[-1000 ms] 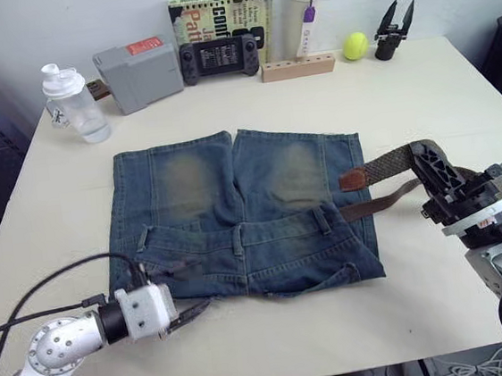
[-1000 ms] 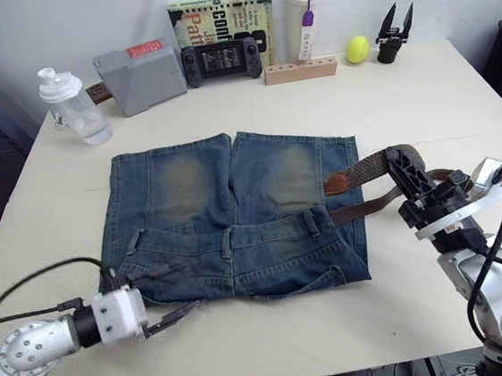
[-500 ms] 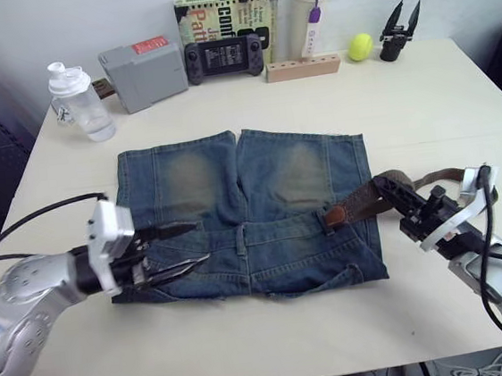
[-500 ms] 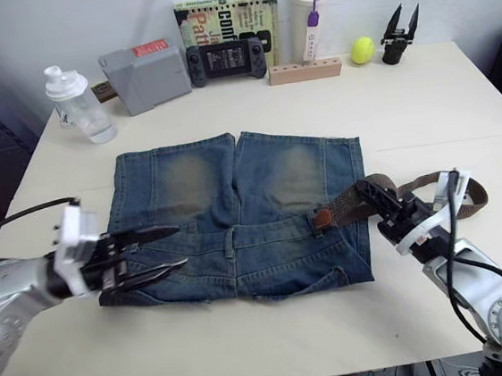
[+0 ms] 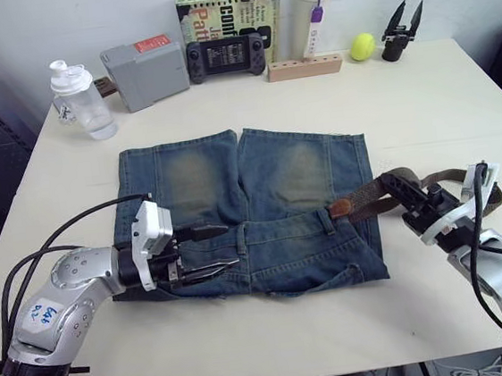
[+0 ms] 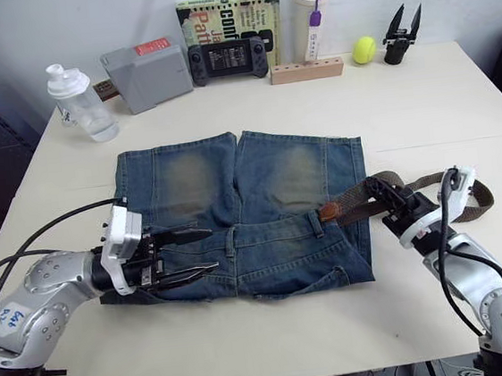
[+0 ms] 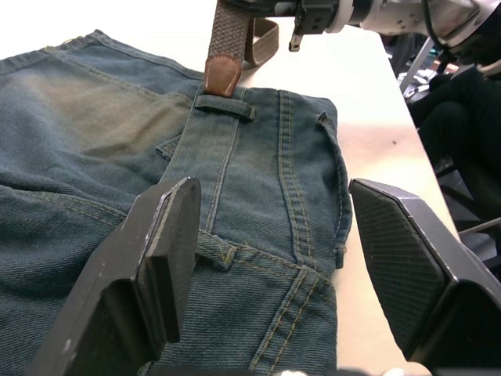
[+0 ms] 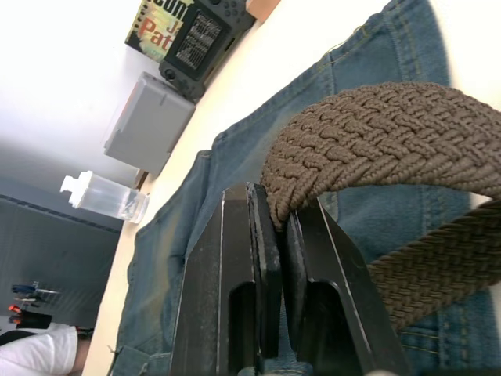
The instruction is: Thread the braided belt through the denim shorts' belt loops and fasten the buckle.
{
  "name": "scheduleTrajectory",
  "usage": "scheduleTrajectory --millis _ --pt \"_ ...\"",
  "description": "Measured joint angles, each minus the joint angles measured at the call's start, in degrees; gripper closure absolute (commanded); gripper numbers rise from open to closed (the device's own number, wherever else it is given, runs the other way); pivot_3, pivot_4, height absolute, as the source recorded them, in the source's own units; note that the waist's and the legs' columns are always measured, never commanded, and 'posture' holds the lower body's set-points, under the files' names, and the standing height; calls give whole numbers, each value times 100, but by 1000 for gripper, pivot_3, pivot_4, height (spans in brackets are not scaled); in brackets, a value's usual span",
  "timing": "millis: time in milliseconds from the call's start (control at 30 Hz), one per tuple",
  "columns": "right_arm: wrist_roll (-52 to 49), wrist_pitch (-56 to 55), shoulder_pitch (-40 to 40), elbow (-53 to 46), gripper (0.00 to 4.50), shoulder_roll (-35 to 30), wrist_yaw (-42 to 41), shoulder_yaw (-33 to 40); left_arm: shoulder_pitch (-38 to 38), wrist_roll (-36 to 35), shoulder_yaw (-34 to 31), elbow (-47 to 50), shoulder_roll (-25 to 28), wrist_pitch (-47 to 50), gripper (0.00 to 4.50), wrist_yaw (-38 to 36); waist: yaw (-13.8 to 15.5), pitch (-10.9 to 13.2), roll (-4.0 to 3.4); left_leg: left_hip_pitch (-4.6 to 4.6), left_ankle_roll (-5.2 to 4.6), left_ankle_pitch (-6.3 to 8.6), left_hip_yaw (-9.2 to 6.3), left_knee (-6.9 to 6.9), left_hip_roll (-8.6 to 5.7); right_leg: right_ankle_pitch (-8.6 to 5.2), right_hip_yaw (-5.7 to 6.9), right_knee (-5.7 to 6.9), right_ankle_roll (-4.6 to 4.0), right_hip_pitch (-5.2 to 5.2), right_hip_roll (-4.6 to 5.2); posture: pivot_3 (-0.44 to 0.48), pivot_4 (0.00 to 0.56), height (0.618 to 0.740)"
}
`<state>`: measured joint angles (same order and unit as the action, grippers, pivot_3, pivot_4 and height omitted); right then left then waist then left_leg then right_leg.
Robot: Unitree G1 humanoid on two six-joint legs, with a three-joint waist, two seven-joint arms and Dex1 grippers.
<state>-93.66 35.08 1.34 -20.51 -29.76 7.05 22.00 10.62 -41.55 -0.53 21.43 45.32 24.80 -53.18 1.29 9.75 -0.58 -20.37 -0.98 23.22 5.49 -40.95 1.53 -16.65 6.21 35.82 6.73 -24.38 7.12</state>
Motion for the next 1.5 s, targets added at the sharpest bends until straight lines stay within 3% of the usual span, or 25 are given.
scheduleTrajectory --millis 300,567,967,1167,1367,1500 --pt "851 142 -15 -381 4500 -49 -28 -246 136 161 -14 0 -259 89 1162 -1 1 0 0 0 0 0 -6 0 2 0 -1 0 0 0 0 0 150 731" --pt "1698 403 169 -979 4500 -546 -123 -560 217 189 -52 3 -365 217 1162 36 -1 0 0 0 0 0 -13 0 2 0 0 0 0 0 0 0 150 731" --pt "2000 545 59 -916 4500 -237 -4 -828 484 377 -27 -124 -417 228 1162 -18 5 -1 2 0 0 0 -7 -1 1 0 5 0 0 2 -1 0 150 731" --pt "2117 708 67 -388 4500 369 268 -1334 1214 1109 522 -727 -671 -305 1162 -247 -10 -1 2 -2 2 -1 15 -2 2 0 7 0 0 2 -8 0 150 731" --pt "2187 754 136 -388 4500 484 284 -1427 1613 1606 887 -1112 -914 -793 1162 -386 -10 -1 2 -2 2 -1 17 -2 1 0 7 -2 0 2 -8 0 150 731" --pt "2140 877 264 -323 4500 874 463 -1617 2176 2674 1760 -1817 -1480 -2009 1162 -511 -11 -2 3 -3 3 -2 17 -1 3 0 8 -3 0 2 -13 0 150 731"
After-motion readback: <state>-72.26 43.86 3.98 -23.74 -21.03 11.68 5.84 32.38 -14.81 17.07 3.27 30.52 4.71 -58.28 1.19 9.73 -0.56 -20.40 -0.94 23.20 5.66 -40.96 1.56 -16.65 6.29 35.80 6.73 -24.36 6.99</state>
